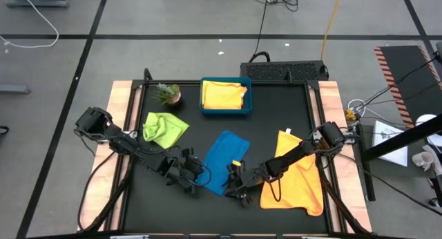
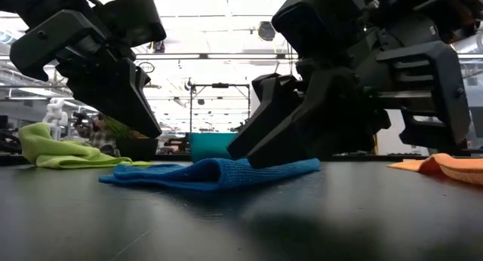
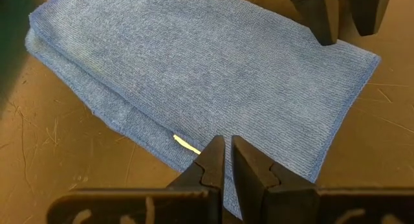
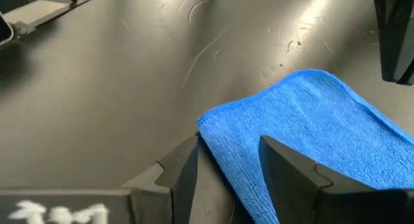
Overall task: Fold microfiber towels
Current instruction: Fold the blue microfiber cloth
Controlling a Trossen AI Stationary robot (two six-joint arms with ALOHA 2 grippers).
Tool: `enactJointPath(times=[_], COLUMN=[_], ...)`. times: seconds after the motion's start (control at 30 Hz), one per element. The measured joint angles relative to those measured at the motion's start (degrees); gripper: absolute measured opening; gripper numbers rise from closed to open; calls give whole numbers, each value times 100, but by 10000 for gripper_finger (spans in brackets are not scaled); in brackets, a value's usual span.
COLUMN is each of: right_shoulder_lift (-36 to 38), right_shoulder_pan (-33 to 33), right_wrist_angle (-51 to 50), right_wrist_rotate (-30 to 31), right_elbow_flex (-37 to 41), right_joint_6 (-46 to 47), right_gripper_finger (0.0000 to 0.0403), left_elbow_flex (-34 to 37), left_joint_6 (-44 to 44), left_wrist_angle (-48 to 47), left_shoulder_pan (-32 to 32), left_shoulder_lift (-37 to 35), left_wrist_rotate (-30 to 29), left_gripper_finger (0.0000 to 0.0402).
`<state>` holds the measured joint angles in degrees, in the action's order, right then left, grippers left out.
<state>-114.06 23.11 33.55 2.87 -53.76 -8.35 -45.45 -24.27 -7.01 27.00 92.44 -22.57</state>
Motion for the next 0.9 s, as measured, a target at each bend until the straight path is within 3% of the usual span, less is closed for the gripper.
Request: enactJointPath(times=[0.4, 0.6, 0.73, 0.9], right_shoulder_lift=[-675, -618, -564, -543], right_shoulder_pan=[0, -2, -2, -13], right_wrist_angle=[3, -135, -258, -307], right_wrist_rotate=[-18, 11, 14, -160], right_elbow_flex=[-529, -531, -523, -522], right_joint_6=[61, 91, 169, 396], right_gripper_finger=[155, 148, 113, 41], left_elbow_flex=[-2, -2, -2, -2], left_joint_6=[3, 0, 3, 197], left_wrist_angle=[-1, -20, 22, 73], left_shoulder_pan=[-20, -20, -20, -13], left_shoulder_lift=[0, 0, 0, 0], left_wrist_rotate=[2, 33, 260, 692], left_gripper_finger=[31, 31, 31, 31])
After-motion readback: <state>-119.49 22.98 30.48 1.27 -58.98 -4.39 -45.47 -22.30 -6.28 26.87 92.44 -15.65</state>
